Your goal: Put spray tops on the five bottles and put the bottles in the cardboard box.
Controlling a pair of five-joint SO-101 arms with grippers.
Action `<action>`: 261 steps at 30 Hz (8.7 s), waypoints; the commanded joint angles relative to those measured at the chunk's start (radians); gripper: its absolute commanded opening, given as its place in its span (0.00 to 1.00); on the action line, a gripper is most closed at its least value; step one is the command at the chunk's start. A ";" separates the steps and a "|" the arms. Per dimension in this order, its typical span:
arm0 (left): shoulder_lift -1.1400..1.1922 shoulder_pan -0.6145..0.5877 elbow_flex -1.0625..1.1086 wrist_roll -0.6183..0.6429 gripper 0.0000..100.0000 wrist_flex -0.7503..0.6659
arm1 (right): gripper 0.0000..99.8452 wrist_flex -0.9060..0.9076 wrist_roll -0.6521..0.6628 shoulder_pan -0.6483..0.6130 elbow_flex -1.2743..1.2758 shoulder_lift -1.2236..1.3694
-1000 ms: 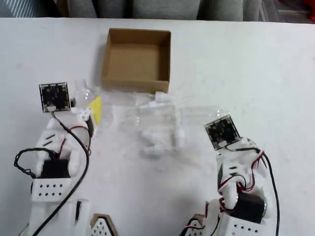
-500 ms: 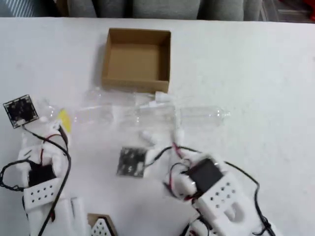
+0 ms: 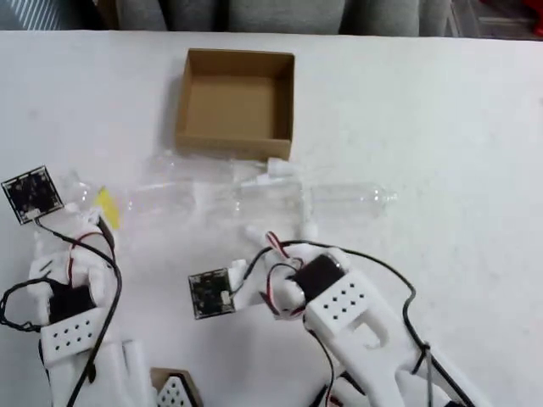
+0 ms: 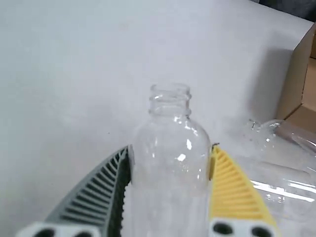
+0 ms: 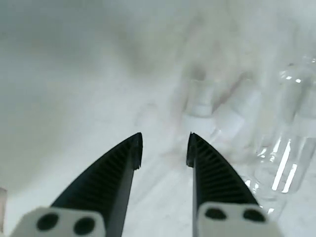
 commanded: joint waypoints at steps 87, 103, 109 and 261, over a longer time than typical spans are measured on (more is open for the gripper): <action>-0.311 0.386 -0.021 0.011 0.06 -0.029 | 0.02 0.311 -0.810 0.486 -0.640 0.067; -0.527 0.993 -0.011 0.011 0.06 -0.181 | 0.02 -0.481 -0.908 0.521 -0.647 -0.308; -0.349 1.021 0.023 0.011 0.06 -0.334 | 0.02 -0.599 -1.232 0.453 -0.652 -0.317; -0.173 0.639 -0.129 0.011 0.06 -0.555 | 0.02 -0.308 -1.289 0.670 0.402 -0.727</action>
